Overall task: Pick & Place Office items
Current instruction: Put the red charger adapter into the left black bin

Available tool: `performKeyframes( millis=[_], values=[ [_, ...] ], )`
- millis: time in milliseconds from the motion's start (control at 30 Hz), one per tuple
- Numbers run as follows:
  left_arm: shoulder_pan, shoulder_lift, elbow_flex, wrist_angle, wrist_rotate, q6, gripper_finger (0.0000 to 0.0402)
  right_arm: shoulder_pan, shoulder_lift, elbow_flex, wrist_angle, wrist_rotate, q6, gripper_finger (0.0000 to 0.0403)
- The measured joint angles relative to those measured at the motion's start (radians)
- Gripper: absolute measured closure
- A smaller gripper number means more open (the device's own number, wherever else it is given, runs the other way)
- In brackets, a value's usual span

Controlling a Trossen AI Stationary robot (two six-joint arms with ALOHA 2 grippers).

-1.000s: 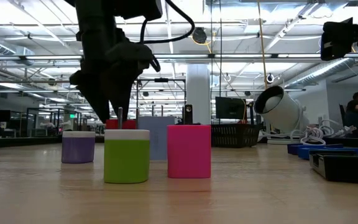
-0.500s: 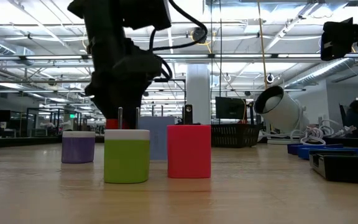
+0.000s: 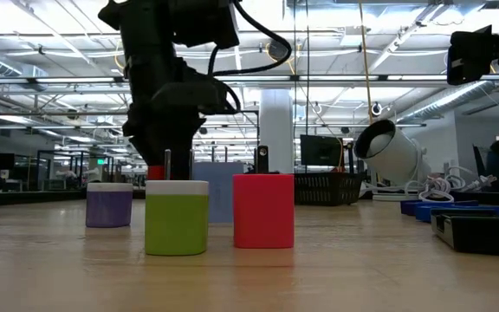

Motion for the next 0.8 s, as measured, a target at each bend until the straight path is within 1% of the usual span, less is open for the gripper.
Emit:
performKeyframes(
  millis=[200, 533, 700, 800],
  values=[
    [0.027, -0.002, 0.000, -0.029, 0.070, 0.025, 0.0209, 0.000, 0.000, 0.000, 0.000, 0.000, 0.000, 0.0179],
    [0.072, -0.002, 0.000, -0.029, 0.075, 0.026, 0.0251, 0.000, 0.000, 0.000, 0.000, 0.000, 0.000, 0.0179],
    [0.083, -0.002, 0.000, -0.029, 0.080, 0.008, 0.0280, 0.000, 0.000, 0.000, 0.000, 0.000, 0.000, 0.0179],
    [0.090, -0.002, 0.002, -0.032, 0.079, 0.008, 0.0281, 0.000, 0.000, 0.000, 0.000, 0.000, 0.000, 0.0179]
  ],
)
